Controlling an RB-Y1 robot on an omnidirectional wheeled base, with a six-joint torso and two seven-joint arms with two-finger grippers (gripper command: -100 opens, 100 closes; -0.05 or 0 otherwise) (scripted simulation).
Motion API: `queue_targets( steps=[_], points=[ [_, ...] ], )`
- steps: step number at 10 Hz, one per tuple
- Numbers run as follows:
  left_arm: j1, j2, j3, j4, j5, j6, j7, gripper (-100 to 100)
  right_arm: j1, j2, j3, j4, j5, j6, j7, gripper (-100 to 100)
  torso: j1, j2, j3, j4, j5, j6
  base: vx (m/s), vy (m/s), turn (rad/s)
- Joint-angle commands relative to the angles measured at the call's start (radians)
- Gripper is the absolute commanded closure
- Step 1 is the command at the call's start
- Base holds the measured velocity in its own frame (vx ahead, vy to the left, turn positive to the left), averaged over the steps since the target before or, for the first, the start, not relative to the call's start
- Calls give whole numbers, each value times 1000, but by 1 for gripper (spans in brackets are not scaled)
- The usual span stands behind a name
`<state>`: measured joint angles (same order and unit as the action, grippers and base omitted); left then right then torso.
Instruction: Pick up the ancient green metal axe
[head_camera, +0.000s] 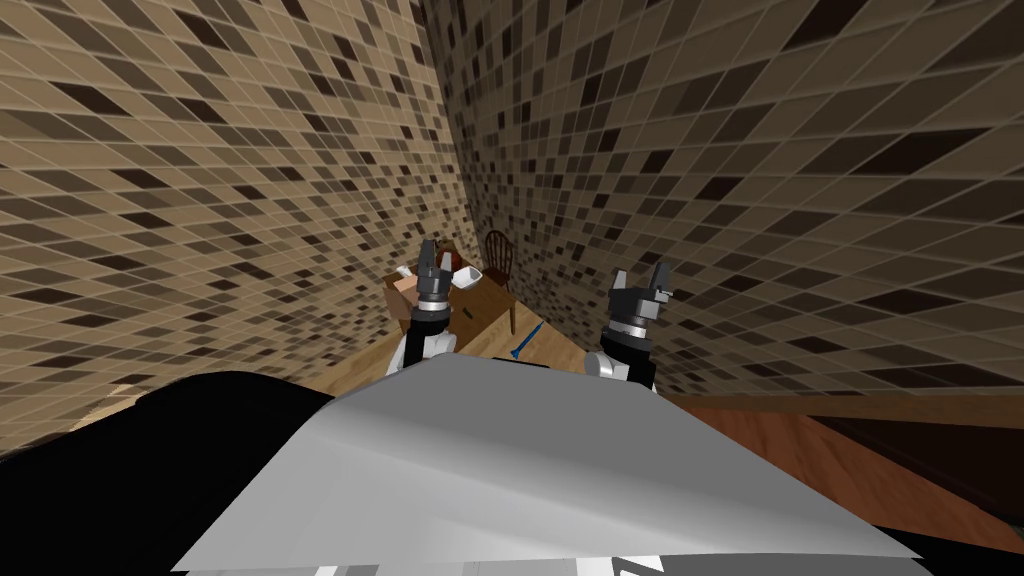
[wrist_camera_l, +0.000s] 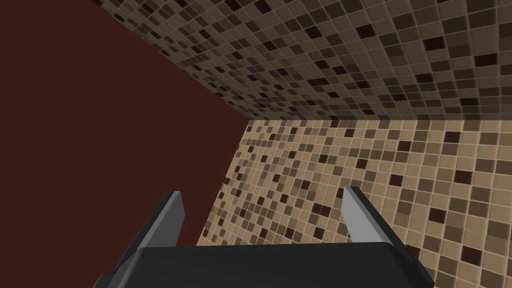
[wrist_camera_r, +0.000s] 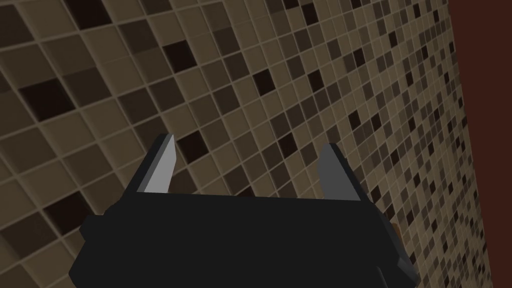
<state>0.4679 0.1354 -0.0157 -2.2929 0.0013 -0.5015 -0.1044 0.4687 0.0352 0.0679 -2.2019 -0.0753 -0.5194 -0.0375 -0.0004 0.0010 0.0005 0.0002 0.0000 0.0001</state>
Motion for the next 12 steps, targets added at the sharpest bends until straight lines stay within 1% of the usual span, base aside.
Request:
queue_targets(
  steps=[1, 2, 4, 5, 6, 7, 8, 9, 11, 12],
  points=[
    [-38, 28, -5, 47, 10, 50, -10, -100, 0, 0, 0, 0, 0, 0, 0, 0, 0, 0, 0, 0, 0, 0, -31, -11, 32],
    [-38, 28, -5, 47, 10, 60, -10, -100, 0, 0, 0, 0, 0, 0, 0, 0, 0, 0, 0, 0, 0, 0, -22, -10, 8],
    [-91, 60, -11, 106, 26, 134, -21, -100, 0, 0, 0, 0, 0, 0, 0, 0, 0, 0, 0, 0, 0, 0, -25, -12, 26],
    [-91, 60, -11, 106, 26, 145, -21, -100, 0, 0, 0, 0, 0, 0, 0, 0, 0, 0, 0, 0, 0, 0, -20, -9, 13],
    [-120, 76, -14, 139, 34, 181, -28, -100, 0, 0, 0, 0, 0, 0, 0, 0, 0, 0, 0, 0, 0, 0, -21, -5, 17],
    [-120, 76, -14, 139, 34, 190, -28, -100, 0, 0, 0, 0, 0, 0, 0, 0, 0, 0, 0, 0, 0, 0, -18, -6, 10],
    [-149, 92, -17, 173, 43, 230, -34, -100, 0, 0, 0, 0, 0, 0, 0, 0, 0, 0, 0, 0, 0, 0, -18, -8, 20],
    [-149, 92, -17, 173, 43, 237, -34, -100, 0, 0, 0, 0, 0, 0, 0, 0, 0, 0, 0, 0, 0, 0, -17, -7, 8],
    [-212, 123, -23, 239, 61, 309, -47, -100, 0, 0, 0, 0, 0, 0, 0, 0, 0, 0, 0, 0, 0, 0, -27, -5, 21],
    [-212, 123, -23, 245, 61, 331, -47, -100, 0, 0, 0, 0, 0, 0, 0, 0, 0, 0, 0, 0, 0, 0, -25, -1, 5]
  ],
)
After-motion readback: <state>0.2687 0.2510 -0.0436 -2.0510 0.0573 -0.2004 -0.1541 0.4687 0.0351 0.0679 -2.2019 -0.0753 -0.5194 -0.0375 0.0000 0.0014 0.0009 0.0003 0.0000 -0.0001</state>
